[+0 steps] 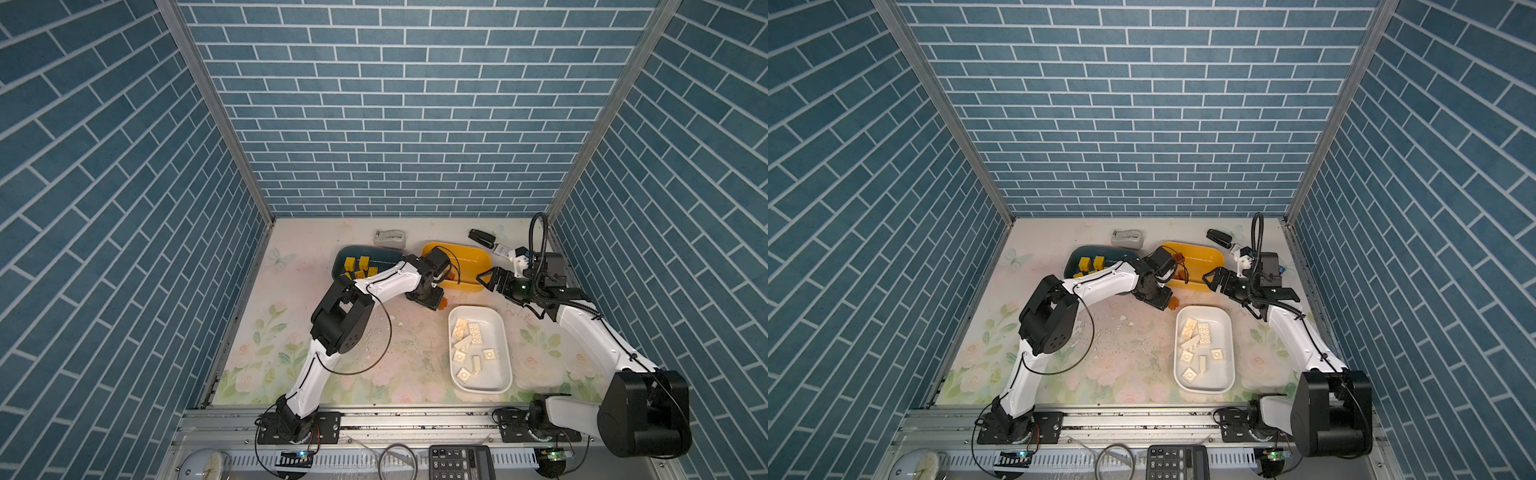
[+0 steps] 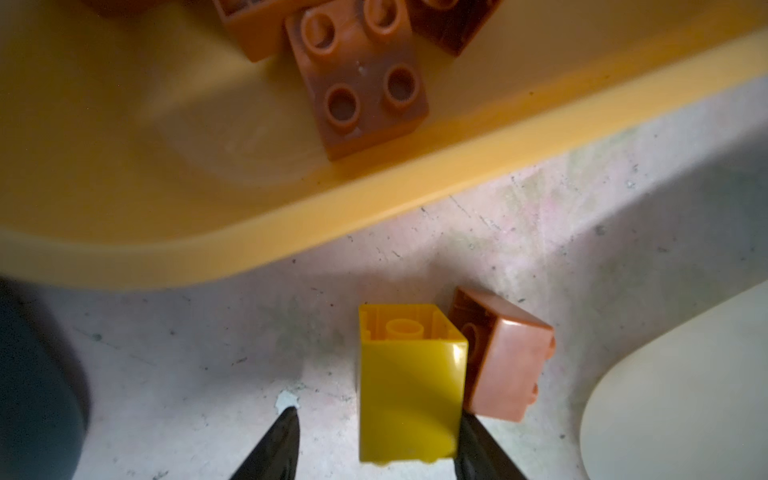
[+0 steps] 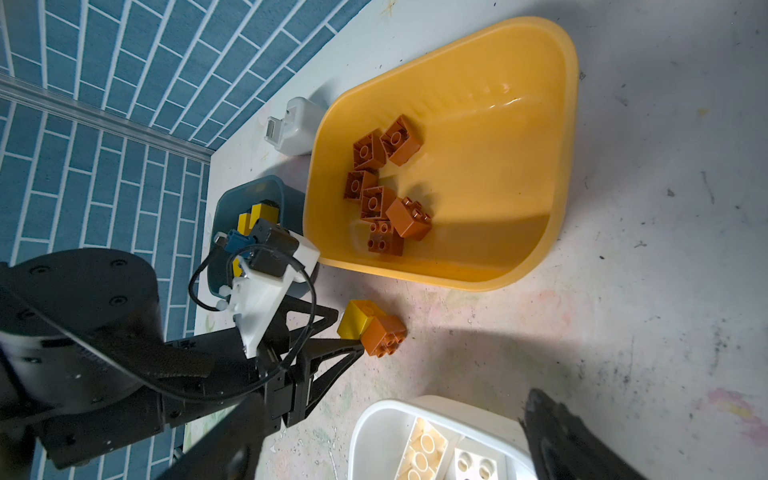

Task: Sort the legos into containers by color
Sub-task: 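Grasp the yellow brick stuck to the brown brick with the left gripper, then carry the yellow brick into the teal bin and open the left gripper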

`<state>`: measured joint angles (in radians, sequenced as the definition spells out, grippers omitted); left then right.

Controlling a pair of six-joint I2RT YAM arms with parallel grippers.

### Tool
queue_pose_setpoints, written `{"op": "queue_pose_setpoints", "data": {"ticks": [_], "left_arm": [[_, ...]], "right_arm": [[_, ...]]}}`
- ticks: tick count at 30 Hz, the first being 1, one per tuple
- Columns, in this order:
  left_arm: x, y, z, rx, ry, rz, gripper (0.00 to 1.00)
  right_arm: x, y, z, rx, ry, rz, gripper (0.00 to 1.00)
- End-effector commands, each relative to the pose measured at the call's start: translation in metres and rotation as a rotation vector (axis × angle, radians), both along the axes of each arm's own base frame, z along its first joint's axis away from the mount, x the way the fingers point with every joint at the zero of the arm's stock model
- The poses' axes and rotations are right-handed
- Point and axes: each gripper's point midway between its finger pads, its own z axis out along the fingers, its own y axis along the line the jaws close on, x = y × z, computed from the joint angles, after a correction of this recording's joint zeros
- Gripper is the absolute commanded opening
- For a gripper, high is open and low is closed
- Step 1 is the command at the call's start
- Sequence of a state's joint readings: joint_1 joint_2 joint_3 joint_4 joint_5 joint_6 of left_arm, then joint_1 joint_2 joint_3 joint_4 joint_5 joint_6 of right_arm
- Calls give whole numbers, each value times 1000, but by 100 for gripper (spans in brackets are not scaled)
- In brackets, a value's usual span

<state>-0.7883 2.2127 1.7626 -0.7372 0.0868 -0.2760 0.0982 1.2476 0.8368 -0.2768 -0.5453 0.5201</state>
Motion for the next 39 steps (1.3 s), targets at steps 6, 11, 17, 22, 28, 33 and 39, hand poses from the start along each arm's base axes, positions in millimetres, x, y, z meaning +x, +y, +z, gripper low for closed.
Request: {"op": "queue_pose_setpoints", "data": {"ticks": [6, 11, 17, 22, 28, 33, 39], "left_arm": [[3, -8, -11, 6, 8, -10, 46], [5, -3, -5, 21, -10, -17, 33], [-7, 4, 33, 1, -5, -51, 31], [-24, 28, 81, -10, -16, -74, 31], [-11, 83, 111, 15, -54, 9, 31], [25, 130, 115, 33, -98, 125, 31], [81, 166, 102, 43, -166, 240, 31]], "right_arm": [[6, 1, 9, 10, -11, -11, 97], [6, 2, 12, 10, -17, -11, 97], [7, 2, 15, 14, -25, -10, 97], [9, 4, 19, 26, -34, -7, 97], [10, 6, 23, 40, -44, -8, 97], [9, 12, 25, 47, -56, -10, 97], [7, 23, 25, 39, -65, -6, 97]]}}
